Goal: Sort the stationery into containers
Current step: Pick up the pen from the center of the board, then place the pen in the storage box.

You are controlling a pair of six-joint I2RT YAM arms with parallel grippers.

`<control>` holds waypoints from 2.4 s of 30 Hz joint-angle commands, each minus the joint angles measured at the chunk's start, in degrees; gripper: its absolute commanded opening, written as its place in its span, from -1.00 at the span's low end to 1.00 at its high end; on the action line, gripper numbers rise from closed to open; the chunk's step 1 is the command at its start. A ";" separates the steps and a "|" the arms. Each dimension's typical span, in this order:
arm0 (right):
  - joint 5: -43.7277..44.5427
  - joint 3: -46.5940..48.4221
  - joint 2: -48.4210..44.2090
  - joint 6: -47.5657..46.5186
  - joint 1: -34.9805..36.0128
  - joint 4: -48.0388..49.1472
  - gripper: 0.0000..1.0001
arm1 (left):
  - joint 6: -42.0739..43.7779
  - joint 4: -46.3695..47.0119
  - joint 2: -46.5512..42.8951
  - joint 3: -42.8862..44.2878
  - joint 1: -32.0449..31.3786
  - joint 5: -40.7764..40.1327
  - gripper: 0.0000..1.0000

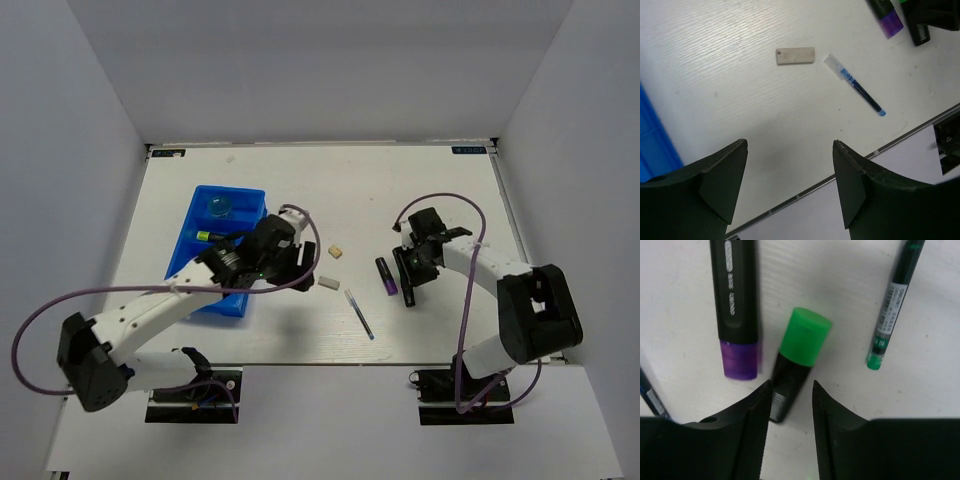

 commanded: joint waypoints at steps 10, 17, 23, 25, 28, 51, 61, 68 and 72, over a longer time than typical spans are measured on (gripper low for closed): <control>8.91 3.58 10.44 3.14 3.46 2.99 -0.09 | -2.06 -6.04 -21.40 -14.05 0.04 -7.01 0.61; 6.45 3.31 11.16 2.35 3.19 0.98 -1.00 | 0.22 -10.61 -27.99 -13.89 0.13 -9.74 0.61; -0.67 17.76 6.33 -13.00 3.72 -5.27 -1.00 | 5.49 -12.29 -33.88 -8.18 0.04 -11.06 0.61; -5.39 23.24 7.72 -16.62 3.98 -10.78 -1.00 | 7.24 -11.15 -36.25 -7.56 0.13 -11.06 0.61; -13.38 39.04 12.90 -24.08 5.12 -18.35 -1.00 | 9.00 -7.64 -39.49 -7.82 0.04 -8.87 0.61; -41.11 83.29 56.14 0.06 25.16 43.23 -1.00 | 13.41 -1.66 -41.53 -5.80 0.13 -5.78 0.61; -35.22 80.13 61.34 -1.07 29.73 51.42 -1.00 | 12.62 -0.68 -41.27 -8.26 0.04 -5.35 0.61; -29.42 77.41 62.31 -8.45 29.39 50.63 -1.00 | 11.65 -0.77 -41.27 -8.96 0.13 -4.99 0.61; -28.44 76.44 62.05 -10.65 29.21 49.75 -1.00 | 11.30 -0.95 -41.18 -8.87 0.13 -4.82 0.61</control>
